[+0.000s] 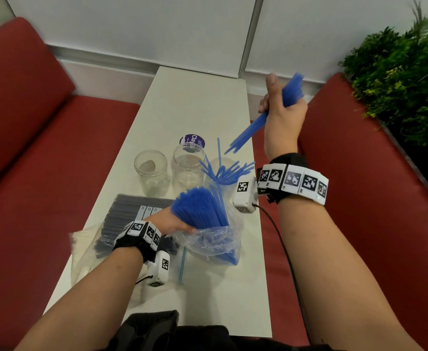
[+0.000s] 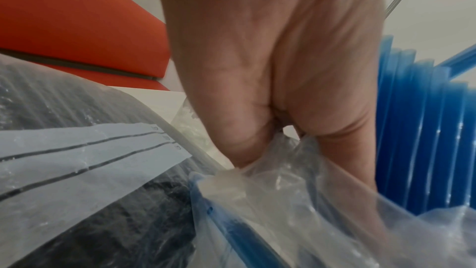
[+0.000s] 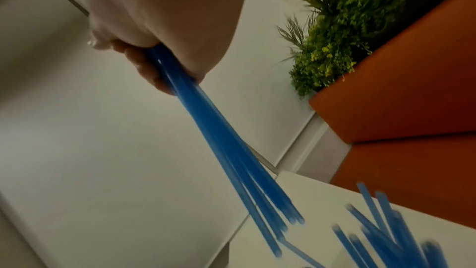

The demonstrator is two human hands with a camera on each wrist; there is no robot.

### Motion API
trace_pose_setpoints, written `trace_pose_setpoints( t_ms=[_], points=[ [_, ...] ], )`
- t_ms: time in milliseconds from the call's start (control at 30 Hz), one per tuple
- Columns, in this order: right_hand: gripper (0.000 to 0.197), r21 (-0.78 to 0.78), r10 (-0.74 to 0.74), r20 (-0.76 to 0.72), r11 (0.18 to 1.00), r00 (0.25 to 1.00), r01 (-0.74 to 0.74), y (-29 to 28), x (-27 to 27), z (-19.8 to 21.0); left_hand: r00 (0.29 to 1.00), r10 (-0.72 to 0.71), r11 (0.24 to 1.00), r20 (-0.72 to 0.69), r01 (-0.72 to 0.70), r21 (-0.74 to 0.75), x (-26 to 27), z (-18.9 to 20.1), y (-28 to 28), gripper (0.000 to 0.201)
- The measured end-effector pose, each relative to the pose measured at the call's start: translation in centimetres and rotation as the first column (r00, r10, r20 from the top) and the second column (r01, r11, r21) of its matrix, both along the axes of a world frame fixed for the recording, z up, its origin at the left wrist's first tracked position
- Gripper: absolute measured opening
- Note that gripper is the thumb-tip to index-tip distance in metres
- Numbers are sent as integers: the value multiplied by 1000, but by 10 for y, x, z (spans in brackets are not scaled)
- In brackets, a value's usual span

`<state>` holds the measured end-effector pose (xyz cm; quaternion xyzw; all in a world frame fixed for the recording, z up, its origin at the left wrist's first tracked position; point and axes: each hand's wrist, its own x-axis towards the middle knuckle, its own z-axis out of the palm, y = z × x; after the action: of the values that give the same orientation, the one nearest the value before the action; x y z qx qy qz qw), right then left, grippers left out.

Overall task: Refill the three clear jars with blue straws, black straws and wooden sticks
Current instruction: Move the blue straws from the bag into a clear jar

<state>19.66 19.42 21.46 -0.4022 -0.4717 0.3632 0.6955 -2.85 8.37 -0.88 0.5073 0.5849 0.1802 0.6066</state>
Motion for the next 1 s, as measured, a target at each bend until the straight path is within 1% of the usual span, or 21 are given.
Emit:
trace_pose_setpoints(
  t_ms=[67,200,300,367,433,500,533,567,633,700,733,767,800,833,867,900,933,967,1000],
  points=[
    [39,-60,-28,13,998,1000,29,7,-6,-12,1000,-5,1000,8,5,-3,1,1,0,45],
    [45,-169,-41,89,984,995,56,21,-13,-48,1000,2,1000,25,-2,-9,2,5,-1,45],
    [40,-239,-9,124,970,992,38,27,-15,-73,1000,-6,1000,0,6,-17,2,8,-1,43],
    [34,-295,47,174,955,984,7,28,-16,-87,1000,-20,1000,-15,20,-12,2,8,-1,43],
    [26,-320,89,236,947,968,-9,28,-16,-100,999,-29,1000,-15,29,-7,2,5,-1,44],
    [18,-296,69,285,955,956,20,26,-14,-105,999,-33,999,-11,33,-7,0,3,0,45],
    [19,-273,46,294,961,955,38,26,-13,-105,999,-34,999,-12,34,-13,-1,2,0,44],
    [24,-238,22,297,970,955,52,26,-12,-104,999,-37,999,-15,37,-23,-1,2,0,42],
    [27,-141,-35,323,986,946,85,27,-10,-101,999,-47,998,-25,46,-47,0,5,0,46],
    [18,-59,-66,441,993,895,102,27,-11,-101,997,-55,997,-55,52,-57,2,6,0,54],
    [15,-59,-38,529,995,848,81,27,-11,-103,996,-53,997,-68,49,-53,4,6,1,56],
    [16,-101,20,621,993,783,55,26,-12,-106,996,-49,998,-75,46,-46,4,5,0,58],
    [22,-171,97,704,985,704,35,25,-13,-111,995,-47,998,-83,44,-38,5,5,0,59],
    [29,-246,182,776,969,604,25,24,-14,-116,995,-51,998,-91,48,-35,5,5,0,61],
    [35,-313,262,845,949,465,33,23,-15,-121,994,-56,998,-95,52,-38,6,5,0,61],
    [42,-369,335,897,927,290,71,22,-15,-125,993,-59,998,-98,55,-39,6,5,0,61],
    [48,-408,393,911,905,128,120,21,-15,-128,993,-60,998,-104,56,-39,6,4,1,62],
    [54,-430,431,902,890,28,151,21,-14,-130,992,-59,998,-111,55,-41,6,4,2,61],
    [60,-439,445,896,885,-2,158,21,-13,-132,992,-60,998,-115,55,-44,5,2,2,59]
  ],
)
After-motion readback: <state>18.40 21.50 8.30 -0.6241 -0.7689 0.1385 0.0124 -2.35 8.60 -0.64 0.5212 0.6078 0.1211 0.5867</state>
